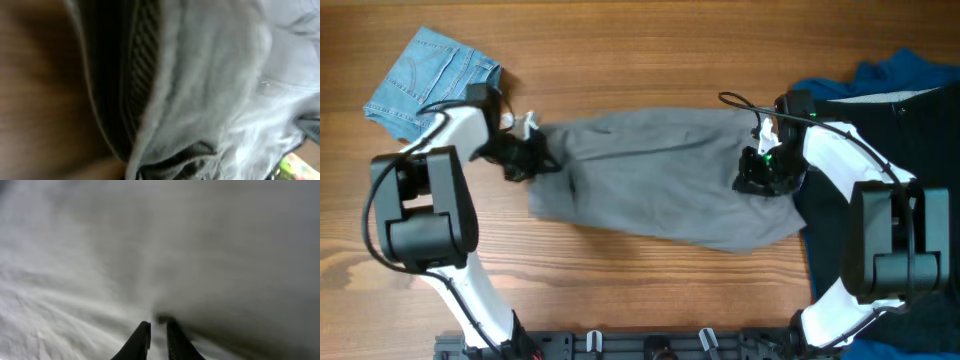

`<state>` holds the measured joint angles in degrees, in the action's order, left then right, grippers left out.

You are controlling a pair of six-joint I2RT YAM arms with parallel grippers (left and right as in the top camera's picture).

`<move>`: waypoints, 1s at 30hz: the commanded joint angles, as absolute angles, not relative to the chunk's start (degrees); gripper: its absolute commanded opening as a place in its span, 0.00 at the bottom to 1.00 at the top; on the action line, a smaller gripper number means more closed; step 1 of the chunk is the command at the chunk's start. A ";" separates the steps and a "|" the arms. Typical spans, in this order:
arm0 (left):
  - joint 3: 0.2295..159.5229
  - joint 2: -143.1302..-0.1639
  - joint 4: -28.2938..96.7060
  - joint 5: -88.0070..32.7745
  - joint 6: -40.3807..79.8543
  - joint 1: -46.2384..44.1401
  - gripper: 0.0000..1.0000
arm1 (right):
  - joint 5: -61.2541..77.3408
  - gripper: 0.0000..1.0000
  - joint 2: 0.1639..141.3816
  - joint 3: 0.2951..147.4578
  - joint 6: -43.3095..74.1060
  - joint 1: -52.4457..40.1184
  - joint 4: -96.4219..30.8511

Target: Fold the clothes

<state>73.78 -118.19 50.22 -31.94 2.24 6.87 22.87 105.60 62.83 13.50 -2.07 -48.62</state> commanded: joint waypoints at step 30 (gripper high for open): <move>116.73 -114.45 81.36 -11.46 10.28 -14.50 0.04 | 51.40 0.04 94.85 64.16 8.56 -3.31 -40.12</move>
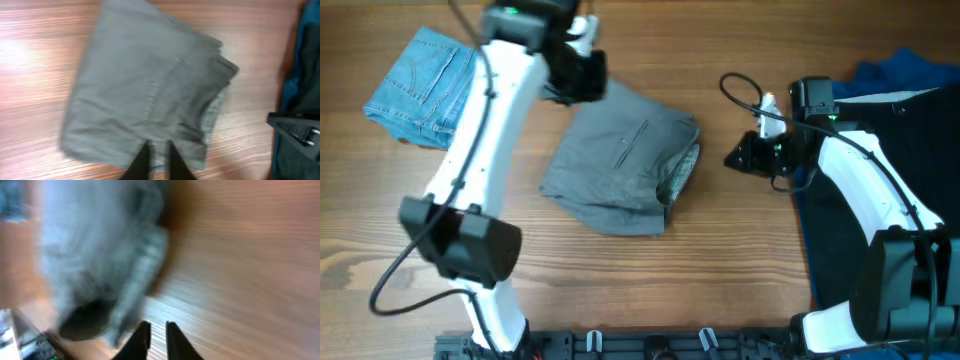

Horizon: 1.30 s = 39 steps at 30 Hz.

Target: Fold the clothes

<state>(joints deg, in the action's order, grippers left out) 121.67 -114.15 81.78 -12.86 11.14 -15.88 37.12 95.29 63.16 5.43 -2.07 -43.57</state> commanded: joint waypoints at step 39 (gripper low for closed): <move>55.90 -107.02 36.77 -20.43 19.77 -8.86 0.11 | 22.31 0.15 96.86 66.32 30.83 -20.49 -31.29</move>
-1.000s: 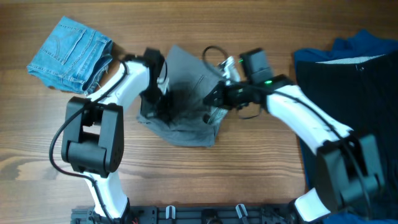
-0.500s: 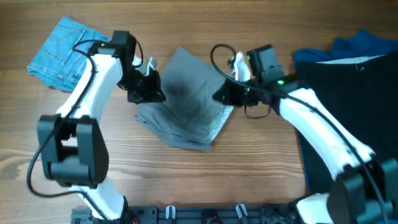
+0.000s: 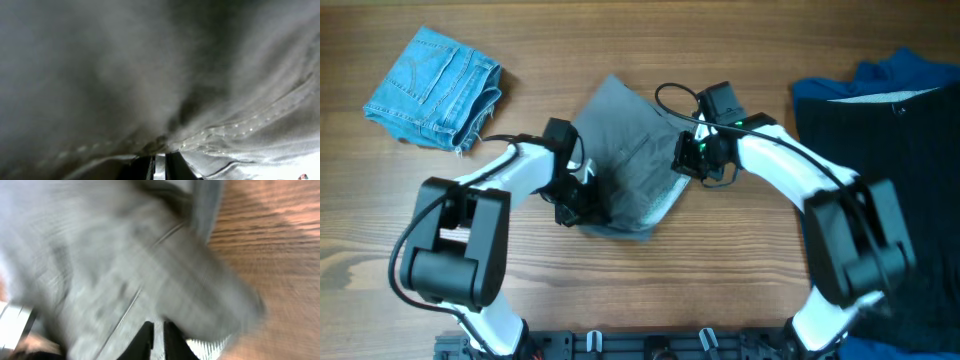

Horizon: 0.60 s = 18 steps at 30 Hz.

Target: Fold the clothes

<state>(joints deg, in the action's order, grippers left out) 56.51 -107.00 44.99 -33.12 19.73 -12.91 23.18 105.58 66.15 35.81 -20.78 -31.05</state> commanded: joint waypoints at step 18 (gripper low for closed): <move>65.58 -96.38 48.56 -17.23 12.21 -0.93 0.79 | 23.51 0.04 113.89 66.32 37.04 -20.34 -26.55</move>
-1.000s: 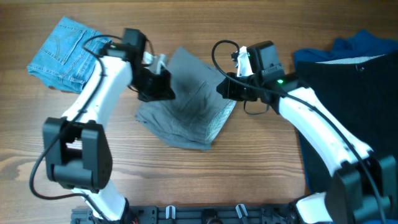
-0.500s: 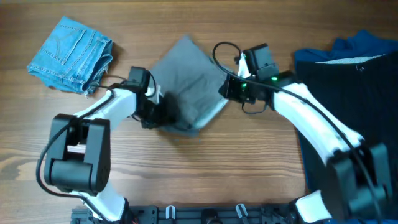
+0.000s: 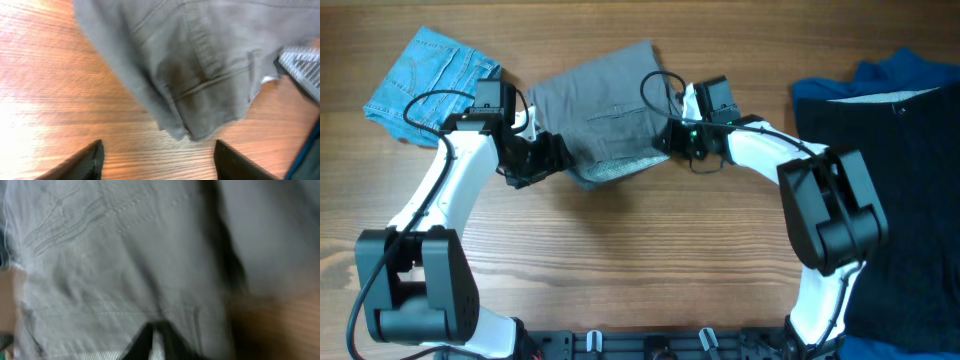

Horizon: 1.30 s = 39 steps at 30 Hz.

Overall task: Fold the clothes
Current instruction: 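Carry the folded shorts left and place them on the denim stack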

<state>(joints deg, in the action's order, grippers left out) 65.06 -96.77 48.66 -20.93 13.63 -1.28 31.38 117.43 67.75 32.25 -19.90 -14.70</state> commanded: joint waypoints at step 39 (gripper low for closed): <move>67.24 -112.49 51.62 -32.18 5.34 5.98 0.84 | 27.77 0.04 113.14 66.30 43.44 -19.73 -35.27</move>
<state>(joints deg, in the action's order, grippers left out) 67.57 -110.89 51.05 -28.93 6.26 1.02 25.30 111.48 66.52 40.58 -22.24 -34.57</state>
